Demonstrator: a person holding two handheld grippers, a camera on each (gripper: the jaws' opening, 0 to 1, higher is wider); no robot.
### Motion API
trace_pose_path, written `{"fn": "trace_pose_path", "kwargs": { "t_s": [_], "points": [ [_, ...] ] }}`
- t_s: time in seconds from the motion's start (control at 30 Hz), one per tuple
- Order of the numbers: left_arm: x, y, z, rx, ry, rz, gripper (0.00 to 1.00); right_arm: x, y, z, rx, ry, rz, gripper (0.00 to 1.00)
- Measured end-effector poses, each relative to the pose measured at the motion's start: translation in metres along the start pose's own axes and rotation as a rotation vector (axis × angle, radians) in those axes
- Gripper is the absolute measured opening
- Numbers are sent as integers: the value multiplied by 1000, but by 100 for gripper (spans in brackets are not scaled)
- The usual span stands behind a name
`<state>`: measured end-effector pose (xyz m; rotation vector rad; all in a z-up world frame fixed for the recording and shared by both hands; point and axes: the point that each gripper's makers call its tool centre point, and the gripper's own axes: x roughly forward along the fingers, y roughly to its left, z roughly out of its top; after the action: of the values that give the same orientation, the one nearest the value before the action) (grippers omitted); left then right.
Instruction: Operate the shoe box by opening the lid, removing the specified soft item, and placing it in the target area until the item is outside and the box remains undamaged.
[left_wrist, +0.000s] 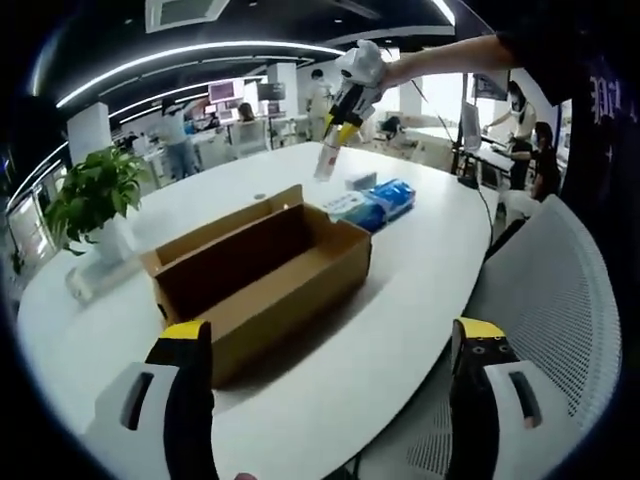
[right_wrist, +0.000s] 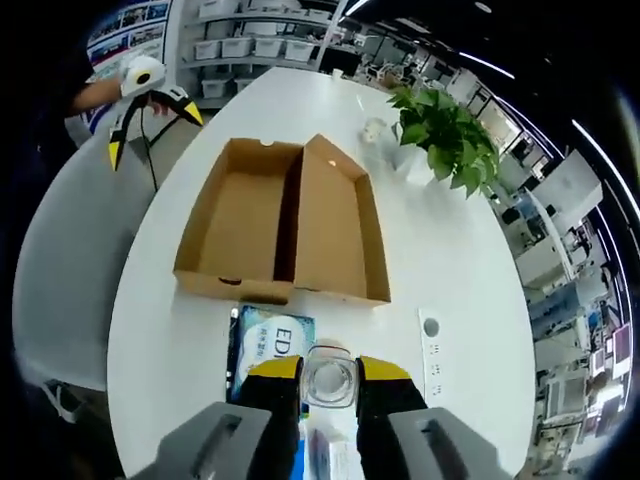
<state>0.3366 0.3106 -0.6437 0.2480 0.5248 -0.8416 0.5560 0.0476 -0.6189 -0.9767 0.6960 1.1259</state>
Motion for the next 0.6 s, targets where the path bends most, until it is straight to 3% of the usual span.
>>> {"fn": "trace_pose_path", "kwargs": {
  "t_s": [0.6],
  "points": [
    [-7, 2, -8, -11, 19, 21, 99, 50, 4, -23, -37, 107, 70, 16]
  ]
}}
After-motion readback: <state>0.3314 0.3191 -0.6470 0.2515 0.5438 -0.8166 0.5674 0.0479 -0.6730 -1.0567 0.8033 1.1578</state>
